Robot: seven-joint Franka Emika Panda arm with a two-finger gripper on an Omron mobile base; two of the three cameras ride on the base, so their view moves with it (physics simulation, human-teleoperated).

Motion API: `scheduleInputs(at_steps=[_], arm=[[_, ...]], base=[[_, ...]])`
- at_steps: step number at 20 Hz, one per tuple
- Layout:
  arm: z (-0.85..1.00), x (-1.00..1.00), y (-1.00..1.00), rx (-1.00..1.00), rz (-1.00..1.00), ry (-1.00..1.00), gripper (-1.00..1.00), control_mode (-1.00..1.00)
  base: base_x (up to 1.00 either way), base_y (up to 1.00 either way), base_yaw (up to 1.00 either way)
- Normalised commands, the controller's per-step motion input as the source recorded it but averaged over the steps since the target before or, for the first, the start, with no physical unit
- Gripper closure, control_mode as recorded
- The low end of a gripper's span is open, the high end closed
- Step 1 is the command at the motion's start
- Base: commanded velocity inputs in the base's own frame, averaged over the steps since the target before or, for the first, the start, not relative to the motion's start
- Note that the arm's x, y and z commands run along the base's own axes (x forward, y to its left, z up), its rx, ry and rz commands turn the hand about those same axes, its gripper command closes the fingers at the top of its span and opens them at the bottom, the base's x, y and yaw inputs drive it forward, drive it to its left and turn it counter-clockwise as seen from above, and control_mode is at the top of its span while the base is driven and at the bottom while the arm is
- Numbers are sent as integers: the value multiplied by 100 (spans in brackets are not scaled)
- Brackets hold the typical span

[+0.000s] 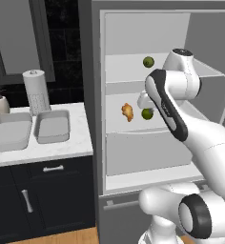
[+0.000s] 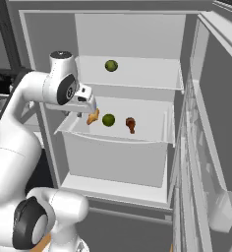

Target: Place one lime and one chicken drumstick in each tupperware on the nearby counter, to pack two identical lunches.

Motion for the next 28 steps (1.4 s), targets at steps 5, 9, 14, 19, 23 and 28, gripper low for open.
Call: scheduleInputs(at_steps=[5,9,14,19,23,28], arm=[[-8,-4,-5,0,0,-4,-100,-100],[-49,-13,-18,0,0,-24,-100,-100],[-55,-8,-28,2,0,-33,-100,-100],[-47,8,-42,0,0,-13,-100,-100],[-21,37,-43,0,-1,0,-100,-100],[0,58,-8,0,0,4,-100,-100]], base=[[0,0,0],[0,0,0],[0,0,0],[0,0,0],[0,0,0],[0,0,0]])
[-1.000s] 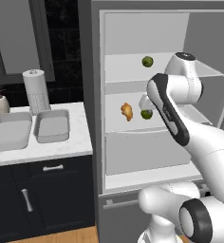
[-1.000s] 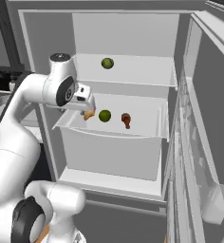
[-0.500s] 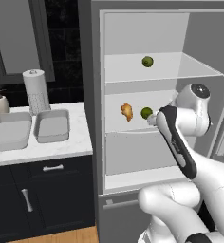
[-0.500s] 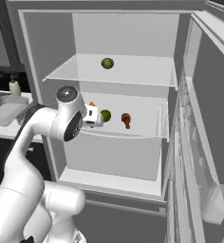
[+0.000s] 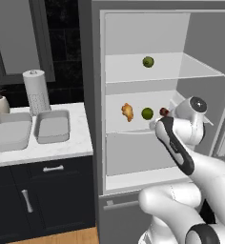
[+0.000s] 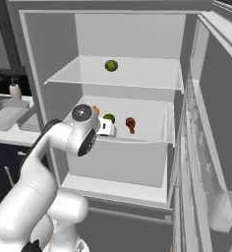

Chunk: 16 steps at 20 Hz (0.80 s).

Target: Place one lime and one chicken drumstick in each tupperware on the nearby counter, to pack two identical lunches.

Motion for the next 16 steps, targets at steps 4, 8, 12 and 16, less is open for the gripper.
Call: scheduleInputs(at_steps=[4,8,12,16], arm=[[0,71,0,0,0,5,-100,-100],[-7,54,0,0,0,3,-100,-100],[-21,46,0,0,0,0,-100,-100],[-29,42,0,1,0,-1,-100,-100]], base=[[0,0,0],[0,0,0],[0,0,0],[0,0,0]])
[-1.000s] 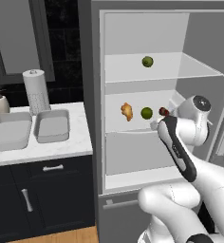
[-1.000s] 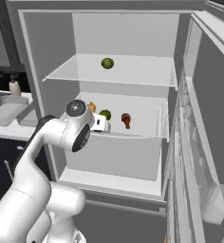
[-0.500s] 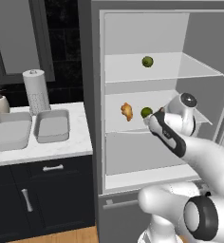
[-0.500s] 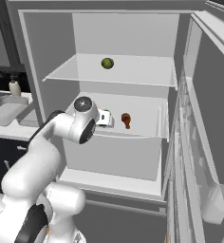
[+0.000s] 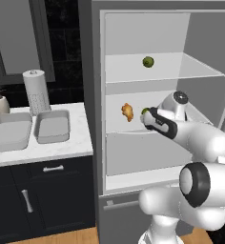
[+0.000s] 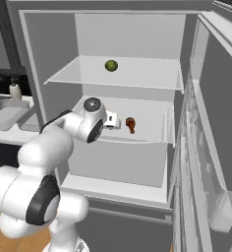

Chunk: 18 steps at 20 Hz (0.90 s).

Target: Place one lime and one chicken drumstick in each tupperware on the nearby counter, to pack two identical lunches.

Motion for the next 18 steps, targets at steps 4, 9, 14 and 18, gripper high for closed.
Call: scheduleInputs(at_steps=[4,9,14,18], arm=[[-11,43,-2,3,0,0,-100,-100],[-1,44,-5,4,0,0,-100,-100],[-13,27,-2,1,0,0,-100,-100],[-17,30,0,0,0,0,-100,-100]], base=[[0,0,0],[0,0,0],[0,0,0],[0,0,0]])
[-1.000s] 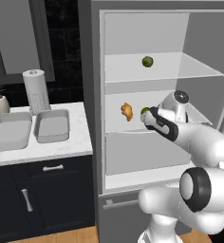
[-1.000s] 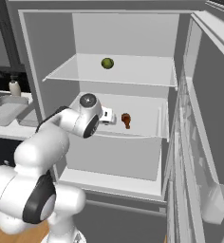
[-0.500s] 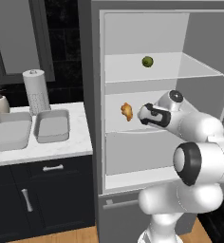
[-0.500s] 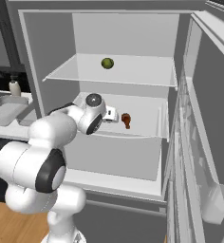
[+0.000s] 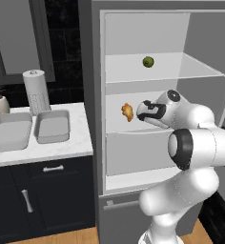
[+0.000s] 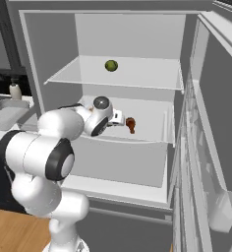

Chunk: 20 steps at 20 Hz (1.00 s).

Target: Place one lime and one chicken drumstick in each tupperware on the nearby counter, to pack two identical lunches.

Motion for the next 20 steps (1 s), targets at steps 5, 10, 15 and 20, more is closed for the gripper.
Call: scheduleInputs(at_steps=[5,10,15,20], arm=[[-16,28,0,0,0,0,-100,-100],[-14,24,0,0,0,0,-100,-100],[-25,13,0,0,0,2,100,-100],[-58,0,0,0,0,15,100,-100]], base=[[0,0,0],[0,0,0],[0,0,0],[0,0,0]])
